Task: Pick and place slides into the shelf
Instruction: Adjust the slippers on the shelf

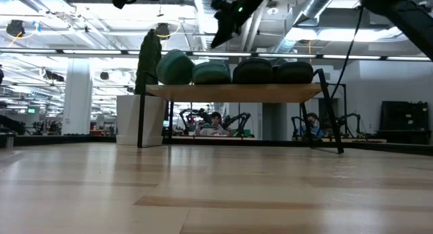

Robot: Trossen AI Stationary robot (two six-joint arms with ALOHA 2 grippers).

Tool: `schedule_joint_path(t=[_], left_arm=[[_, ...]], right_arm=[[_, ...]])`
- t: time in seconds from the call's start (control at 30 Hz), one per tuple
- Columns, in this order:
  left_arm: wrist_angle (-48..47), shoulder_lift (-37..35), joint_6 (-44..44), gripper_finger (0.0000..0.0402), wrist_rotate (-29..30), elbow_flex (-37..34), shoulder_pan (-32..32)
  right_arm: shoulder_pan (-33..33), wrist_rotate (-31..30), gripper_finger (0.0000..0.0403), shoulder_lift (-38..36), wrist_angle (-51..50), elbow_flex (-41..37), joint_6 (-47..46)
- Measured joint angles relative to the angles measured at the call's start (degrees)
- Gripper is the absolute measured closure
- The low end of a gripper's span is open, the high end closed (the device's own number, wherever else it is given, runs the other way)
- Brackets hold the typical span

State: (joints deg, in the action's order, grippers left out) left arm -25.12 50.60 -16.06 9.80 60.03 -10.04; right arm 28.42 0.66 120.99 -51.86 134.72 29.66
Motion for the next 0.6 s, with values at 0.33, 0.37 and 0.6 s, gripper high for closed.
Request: schedule_joint_path(t=[0.33,0.37,0.6], left_arm=[[-4.2,0.0,8.2,0.0145,-0.2,0.0,0.0],[-4.7,0.0,9.4,0.0145,-0.4,0.0,0.0],[-5.3,-1.9,15.7,0.0145,-0.4,0.0,0.0]], right_arm=[[-5.9,-8.8,0.0359,-7.8,-26.5,0.2,-16.0],[-6.8,-9.4,0.0348,-7.9,-29.0,0.2,-17.2],[-9.9,-12.7,0.0277,-6.3,-38.3,-1.2,-18.1]])
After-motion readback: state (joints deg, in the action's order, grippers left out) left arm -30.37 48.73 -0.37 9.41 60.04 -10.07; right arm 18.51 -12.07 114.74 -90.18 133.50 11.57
